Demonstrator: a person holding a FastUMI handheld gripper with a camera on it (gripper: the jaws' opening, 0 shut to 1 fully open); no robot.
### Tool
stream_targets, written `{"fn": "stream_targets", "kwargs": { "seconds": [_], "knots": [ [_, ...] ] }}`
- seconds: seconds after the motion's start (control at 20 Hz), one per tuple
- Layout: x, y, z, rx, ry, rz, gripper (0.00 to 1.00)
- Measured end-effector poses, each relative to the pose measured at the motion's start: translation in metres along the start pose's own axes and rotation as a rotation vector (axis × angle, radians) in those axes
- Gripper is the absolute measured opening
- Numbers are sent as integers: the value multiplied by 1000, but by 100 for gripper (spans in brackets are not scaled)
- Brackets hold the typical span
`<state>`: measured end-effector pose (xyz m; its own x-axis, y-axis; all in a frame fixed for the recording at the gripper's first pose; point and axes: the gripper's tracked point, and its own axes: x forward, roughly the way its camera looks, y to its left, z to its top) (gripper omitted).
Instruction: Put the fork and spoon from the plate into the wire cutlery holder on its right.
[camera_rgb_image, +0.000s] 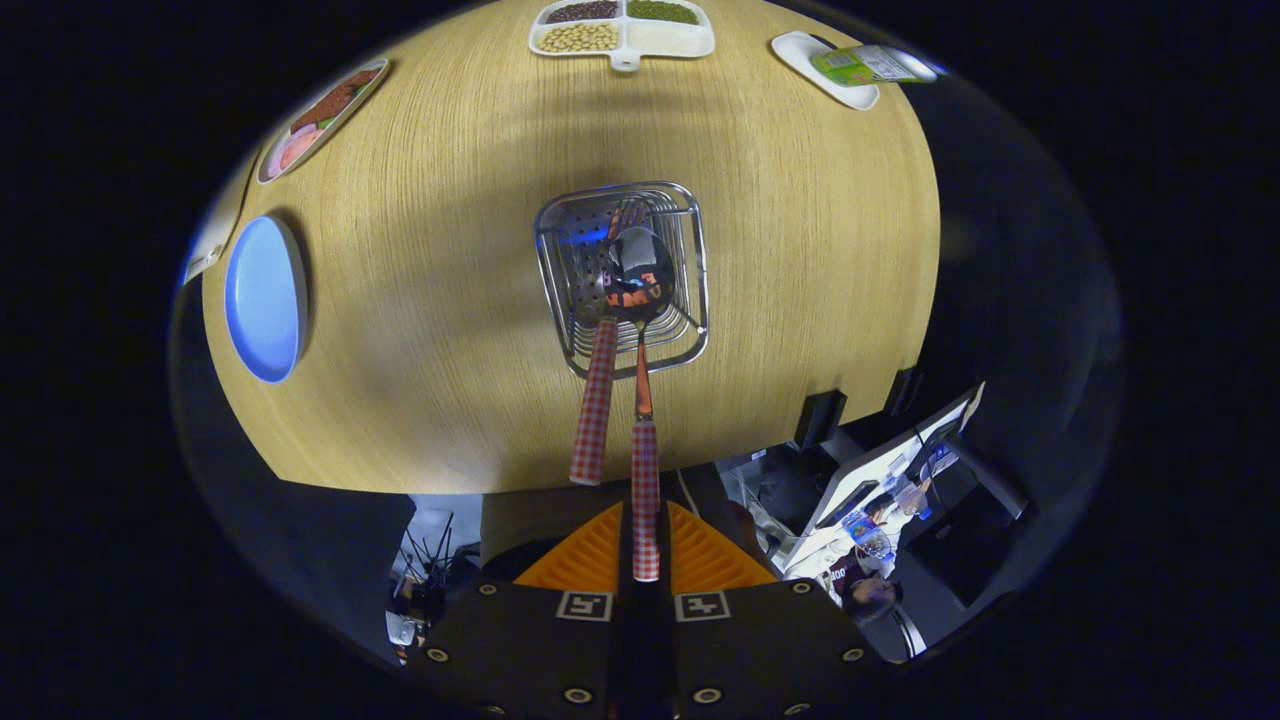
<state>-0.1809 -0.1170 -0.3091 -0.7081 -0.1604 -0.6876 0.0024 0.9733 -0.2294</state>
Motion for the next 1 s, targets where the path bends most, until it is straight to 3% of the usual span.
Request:
{"fn": "stream_targets", "kwargs": {
  "seconds": [0.3,0.55,0.75,1.0],
  "knots": [
    [4,-6,15,16,12,-2,16],
    [-3,-19,27,44,-44,-52,44],
    [-3,-17,33,11,-68,-74,48],
    [-20,-23,25,77,-137,-93,50]
  ]
}}
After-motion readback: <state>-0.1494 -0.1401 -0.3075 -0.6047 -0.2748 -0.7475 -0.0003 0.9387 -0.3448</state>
